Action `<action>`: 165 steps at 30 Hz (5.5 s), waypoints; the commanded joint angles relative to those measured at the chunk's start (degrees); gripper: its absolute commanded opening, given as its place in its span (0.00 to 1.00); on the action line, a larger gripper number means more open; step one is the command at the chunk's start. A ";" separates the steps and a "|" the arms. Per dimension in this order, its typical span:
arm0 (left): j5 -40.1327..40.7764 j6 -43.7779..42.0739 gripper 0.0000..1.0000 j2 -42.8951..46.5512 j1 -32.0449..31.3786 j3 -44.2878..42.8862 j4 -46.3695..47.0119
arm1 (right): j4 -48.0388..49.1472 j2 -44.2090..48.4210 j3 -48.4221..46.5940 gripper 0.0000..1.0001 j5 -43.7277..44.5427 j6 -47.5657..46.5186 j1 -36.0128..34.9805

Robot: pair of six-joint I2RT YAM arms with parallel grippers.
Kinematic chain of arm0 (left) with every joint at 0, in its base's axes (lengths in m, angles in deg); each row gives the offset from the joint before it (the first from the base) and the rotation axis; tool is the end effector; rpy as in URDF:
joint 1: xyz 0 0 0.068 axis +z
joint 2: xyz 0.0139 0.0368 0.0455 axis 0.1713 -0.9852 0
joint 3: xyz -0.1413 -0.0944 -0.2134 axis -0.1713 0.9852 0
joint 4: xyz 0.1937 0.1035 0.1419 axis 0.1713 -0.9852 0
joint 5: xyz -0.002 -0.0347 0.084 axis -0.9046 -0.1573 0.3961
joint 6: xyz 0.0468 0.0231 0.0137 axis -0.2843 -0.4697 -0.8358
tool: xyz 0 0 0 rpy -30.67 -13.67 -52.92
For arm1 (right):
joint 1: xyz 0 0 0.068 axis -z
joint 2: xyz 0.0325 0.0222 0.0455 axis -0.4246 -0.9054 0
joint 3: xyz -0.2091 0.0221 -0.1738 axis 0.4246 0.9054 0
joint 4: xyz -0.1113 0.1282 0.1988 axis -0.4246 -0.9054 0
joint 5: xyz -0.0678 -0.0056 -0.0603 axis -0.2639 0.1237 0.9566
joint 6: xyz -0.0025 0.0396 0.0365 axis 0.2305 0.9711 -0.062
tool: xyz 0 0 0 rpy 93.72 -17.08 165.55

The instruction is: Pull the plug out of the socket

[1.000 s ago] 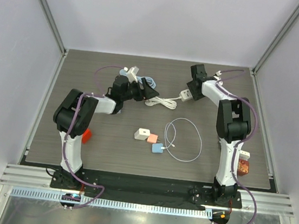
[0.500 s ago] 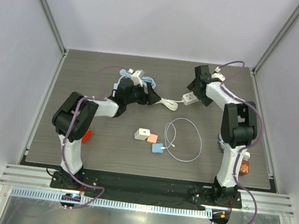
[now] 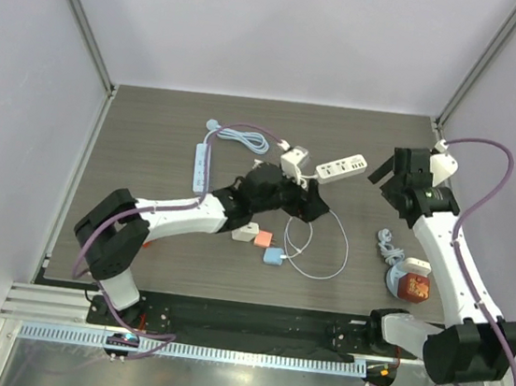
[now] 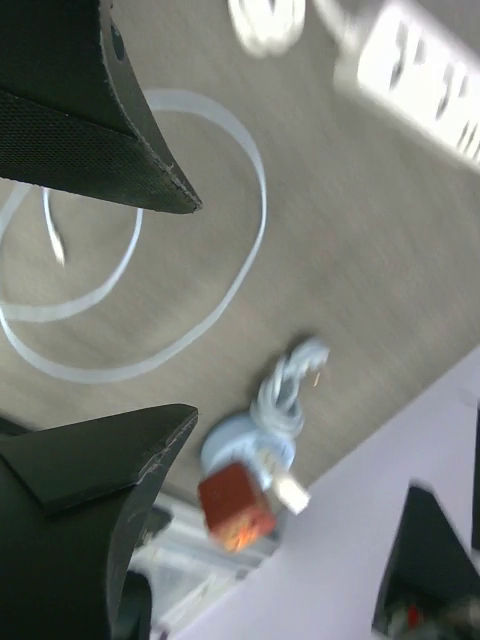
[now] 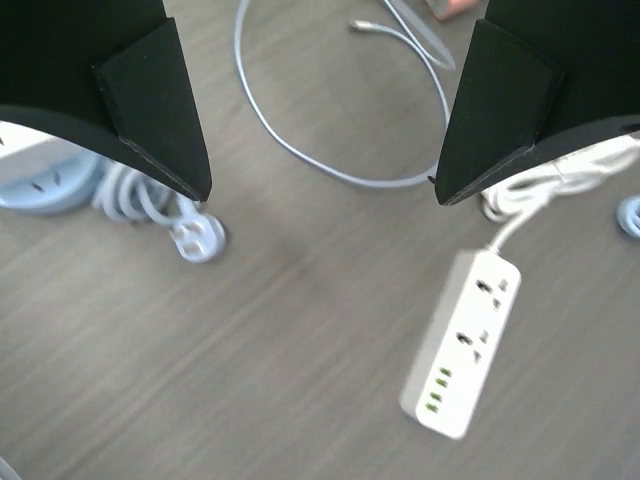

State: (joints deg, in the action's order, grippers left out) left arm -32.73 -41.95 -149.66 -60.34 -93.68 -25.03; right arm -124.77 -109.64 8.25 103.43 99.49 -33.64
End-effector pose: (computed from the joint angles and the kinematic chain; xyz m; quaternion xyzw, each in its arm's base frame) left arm 0.2420 -0.3013 0.2556 0.1854 0.7670 -0.4375 0.4312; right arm 0.2451 0.0211 0.3273 0.3491 0.8370 -0.0253 0.4206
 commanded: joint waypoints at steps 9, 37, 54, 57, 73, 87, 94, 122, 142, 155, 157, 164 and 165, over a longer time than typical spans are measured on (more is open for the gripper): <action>3.87 8.17 0.77 -18.70 -18.50 -20.38 -3.51 | -17.54 13.51 -2.44 1.00 -2.25 -3.80 -0.19; 17.42 33.65 0.76 -46.92 -15.62 -50.89 -15.64 | -19.92 15.30 -5.25 1.00 -5.50 -10.66 -0.10; -6.41 39.98 0.66 -53.60 -14.21 -55.46 -13.70 | -19.39 10.11 -8.77 1.00 -6.47 -11.71 -0.10; -5.88 40.51 0.53 -55.18 -13.60 -57.03 -12.91 | -19.39 9.58 -9.12 1.00 -7.17 -12.07 -0.10; -3.42 33.14 0.00 -47.04 -9.55 -48.98 -16.15 | -19.40 10.11 -7.01 1.00 -10.07 -11.72 -0.10; -12.72 19.68 0.44 -31.55 -6.56 -35.43 -14.25 | -18.07 8.79 1.51 1.00 -4.70 -9.25 0.78; -19.68 23.19 0.57 -32.17 -6.47 -35.70 -7.90 | -17.56 3.44 3.27 1.00 -4.97 -8.11 4.90; -26.89 21.79 0.56 -16.08 -0.94 -22.06 -2.27 | 4.60 -20.48 16.28 0.74 -4.96 -11.28 14.05; -18.10 13.97 0.56 -9.93 -1.20 -16.79 -13.78 | 15.40 -27.94 7.94 0.34 -20.26 6.30 0.52; -12.13 7.03 0.63 -8.25 -3.57 -18.36 -24.50 | 12.69 -23.50 0.20 0.97 -25.98 -5.82 0.16; -7.13 5.10 0.67 -8.34 -6.45 -18.89 -25.64 | 10.24 -20.58 -0.33 0.99 -22.76 -7.83 0.16; 16.69 -2.72 0.77 -11.06 -18.24 -25.65 -30.38 | 2.50 -8.89 -0.08 1.00 -19.47 -7.67 3.85; 19.32 -3.25 0.78 -11.67 -19.30 -26.71 -30.83 | 2.14 -6.09 0.71 1.00 -19.39 -7.50 4.73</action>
State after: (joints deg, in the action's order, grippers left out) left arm -27.16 -39.94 -160.35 -76.10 -115.19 -53.89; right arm -117.91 -120.53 8.64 81.59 93.02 -31.28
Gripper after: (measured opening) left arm 0.772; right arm 0.995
